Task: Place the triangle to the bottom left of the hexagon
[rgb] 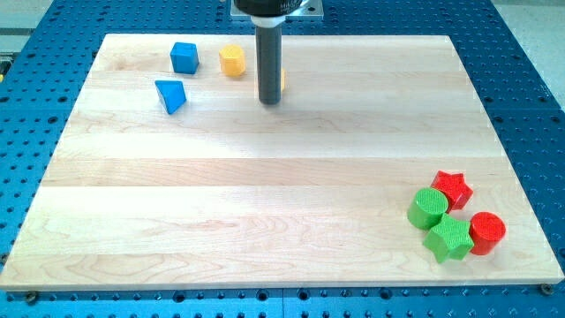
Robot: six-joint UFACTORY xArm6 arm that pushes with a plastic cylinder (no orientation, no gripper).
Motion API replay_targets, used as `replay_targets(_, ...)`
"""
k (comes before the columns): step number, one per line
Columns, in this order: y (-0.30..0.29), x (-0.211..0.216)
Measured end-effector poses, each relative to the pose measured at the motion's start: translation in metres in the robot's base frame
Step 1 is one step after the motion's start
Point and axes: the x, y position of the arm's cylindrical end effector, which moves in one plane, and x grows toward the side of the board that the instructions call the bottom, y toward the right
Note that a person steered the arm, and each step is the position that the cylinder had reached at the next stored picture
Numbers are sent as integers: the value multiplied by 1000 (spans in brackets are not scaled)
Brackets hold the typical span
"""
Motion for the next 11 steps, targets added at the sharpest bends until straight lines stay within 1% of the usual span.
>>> replay_targets(1, 2, -19)
replay_targets(2, 13, -10)
replay_targets(3, 24, 22)
replay_targets(4, -25, 112)
replay_targets(5, -131, 115)
replay_targets(6, -166, 69)
replay_targets(7, -181, 42)
replay_targets(8, -163, 12)
replay_targets(9, -113, 0)
replay_targets(10, -137, 52)
replay_targets(11, -111, 95)
